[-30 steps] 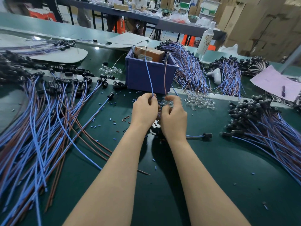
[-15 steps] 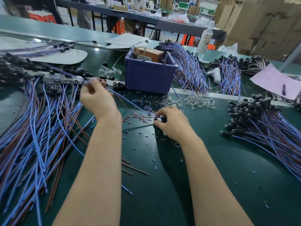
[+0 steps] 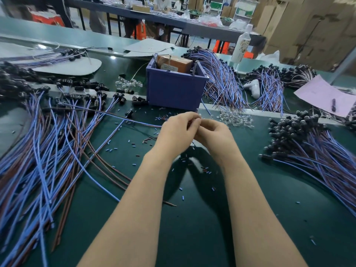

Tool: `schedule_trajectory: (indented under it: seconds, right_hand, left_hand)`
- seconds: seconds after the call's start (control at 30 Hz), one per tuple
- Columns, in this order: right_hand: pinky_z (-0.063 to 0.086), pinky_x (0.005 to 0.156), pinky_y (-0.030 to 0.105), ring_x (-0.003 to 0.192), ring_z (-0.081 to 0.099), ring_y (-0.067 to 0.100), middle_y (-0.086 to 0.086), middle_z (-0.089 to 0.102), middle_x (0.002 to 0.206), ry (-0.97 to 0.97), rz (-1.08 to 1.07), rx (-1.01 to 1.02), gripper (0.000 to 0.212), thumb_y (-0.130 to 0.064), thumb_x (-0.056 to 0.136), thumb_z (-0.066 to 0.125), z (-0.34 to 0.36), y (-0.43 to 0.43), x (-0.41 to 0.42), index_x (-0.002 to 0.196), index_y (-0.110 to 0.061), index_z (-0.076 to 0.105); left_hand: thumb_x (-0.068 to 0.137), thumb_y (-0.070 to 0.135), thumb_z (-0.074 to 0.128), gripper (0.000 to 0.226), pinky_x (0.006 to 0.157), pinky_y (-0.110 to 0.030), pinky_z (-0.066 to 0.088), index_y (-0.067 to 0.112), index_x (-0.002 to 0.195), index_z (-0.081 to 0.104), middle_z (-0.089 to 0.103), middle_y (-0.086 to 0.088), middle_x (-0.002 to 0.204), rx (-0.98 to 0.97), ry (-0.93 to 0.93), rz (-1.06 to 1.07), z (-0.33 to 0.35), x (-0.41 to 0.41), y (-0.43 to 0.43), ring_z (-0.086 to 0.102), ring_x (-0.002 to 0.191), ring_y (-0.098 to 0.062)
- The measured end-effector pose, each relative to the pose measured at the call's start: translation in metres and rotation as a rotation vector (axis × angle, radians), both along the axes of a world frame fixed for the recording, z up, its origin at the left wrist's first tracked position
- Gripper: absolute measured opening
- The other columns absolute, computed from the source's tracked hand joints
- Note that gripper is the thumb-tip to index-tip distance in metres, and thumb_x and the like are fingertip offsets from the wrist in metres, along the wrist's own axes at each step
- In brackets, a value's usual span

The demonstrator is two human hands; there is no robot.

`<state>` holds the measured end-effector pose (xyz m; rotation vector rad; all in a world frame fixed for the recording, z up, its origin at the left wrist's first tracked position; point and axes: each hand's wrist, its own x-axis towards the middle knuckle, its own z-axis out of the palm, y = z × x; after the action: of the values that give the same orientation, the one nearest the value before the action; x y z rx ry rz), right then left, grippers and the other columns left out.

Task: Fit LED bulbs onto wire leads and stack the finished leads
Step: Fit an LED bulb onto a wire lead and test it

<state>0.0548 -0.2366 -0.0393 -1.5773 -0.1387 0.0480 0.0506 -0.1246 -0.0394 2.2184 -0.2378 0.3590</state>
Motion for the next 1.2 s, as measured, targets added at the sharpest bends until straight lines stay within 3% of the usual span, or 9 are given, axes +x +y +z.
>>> schedule_trajectory:
  seconds: [0.13,0.33,0.5,0.63,0.7,0.87,1.03,1.13,1.2]
  right_hand:
    - [0.056,0.066,0.016,0.066,0.068,0.01,0.011,0.069,0.078,0.175,0.006,0.268,0.012,0.001,0.092,0.053,-0.003,-0.005,0.004,0.086,0.002,0.063]
    - [0.043,0.054,0.017,0.056,0.049,0.009,0.001,0.057,0.065,-0.042,-0.136,-0.127,0.02,-0.011,0.097,0.051,-0.01,-0.008,0.01,0.078,-0.012,0.056]
    - [0.037,0.053,0.019,0.052,0.043,0.008,-0.006,0.054,0.053,0.041,-0.089,0.184,0.023,-0.011,0.099,0.045,-0.01,0.002,0.009,0.077,-0.01,0.052]
    - [0.037,0.059,0.011,0.06,0.048,0.005,-0.007,0.054,0.065,-0.25,-0.314,-0.436,0.019,-0.021,0.097,0.05,-0.014,0.008,0.006,0.081,-0.012,0.054]
    - [0.035,0.055,0.008,0.059,0.045,0.001,-0.012,0.051,0.065,-0.306,-0.354,-0.499,0.019,-0.023,0.097,0.05,-0.015,0.01,0.005,0.082,-0.013,0.052]
    - [0.035,0.058,0.017,0.054,0.045,0.001,-0.009,0.049,0.062,-0.106,-0.229,-0.185,0.024,-0.022,0.099,0.047,-0.01,0.005,0.008,0.076,-0.015,0.051]
    - [0.031,0.056,0.019,0.061,0.044,0.001,-0.013,0.048,0.066,-0.339,-0.343,-0.556,0.018,-0.023,0.098,0.049,-0.015,0.01,0.005,0.083,-0.013,0.05]
    - [0.034,0.057,0.015,0.059,0.043,0.005,-0.008,0.049,0.065,-0.19,-0.337,-0.376,0.025,-0.023,0.099,0.047,-0.015,0.005,0.013,0.076,-0.014,0.049]
    - [0.037,0.064,0.024,0.063,0.042,0.013,-0.001,0.048,0.067,-0.051,-0.39,-0.225,0.029,-0.025,0.099,0.046,-0.013,-0.01,0.02,0.072,-0.014,0.049]
  left_hand:
    - [0.094,0.022,0.053,0.021,0.09,-0.031,0.047,0.016,0.109,0.066,0.07,-0.001,0.103,-0.029,0.028,0.03,-0.003,0.003,0.005,0.062,0.098,-0.019]
    - [0.089,0.02,0.062,0.014,0.084,-0.029,0.049,0.012,0.099,0.067,0.071,-0.005,0.094,-0.035,0.093,-0.026,-0.005,0.003,0.007,0.064,0.087,-0.017]
    - [0.09,0.012,0.061,0.007,0.087,-0.033,0.052,0.008,0.093,0.066,0.07,-0.008,0.089,-0.289,0.162,-0.11,0.0,0.001,0.013,0.066,0.086,-0.019]
    - [0.09,0.016,0.06,0.007,0.085,-0.029,0.052,0.014,0.089,0.067,0.072,-0.004,0.087,-0.157,0.149,0.015,-0.003,0.003,0.007,0.067,0.088,-0.018]
    - [0.09,0.017,0.06,0.008,0.084,-0.028,0.051,0.013,0.091,0.068,0.071,-0.002,0.086,-0.143,0.141,0.032,-0.003,0.004,0.007,0.066,0.086,-0.016]
    - [0.092,0.015,0.058,0.007,0.086,-0.031,0.053,0.013,0.09,0.065,0.069,0.0,0.08,-0.273,0.187,-0.121,-0.001,0.0,0.014,0.065,0.079,-0.013]
    - [0.092,0.022,0.057,0.011,0.077,-0.023,0.048,0.017,0.087,0.065,0.069,0.002,0.081,-0.07,0.168,0.01,-0.002,0.004,0.01,0.062,0.078,-0.013]
    - [0.093,0.022,0.056,0.011,0.077,-0.025,0.049,0.018,0.085,0.063,0.068,0.004,0.076,-0.134,0.194,-0.074,0.0,0.002,0.013,0.061,0.072,-0.009]
    - [0.093,0.021,0.056,0.014,0.071,-0.023,0.048,0.022,0.08,0.061,0.067,0.009,0.072,-0.193,0.246,-0.167,0.002,-0.001,0.017,0.058,0.066,-0.002]
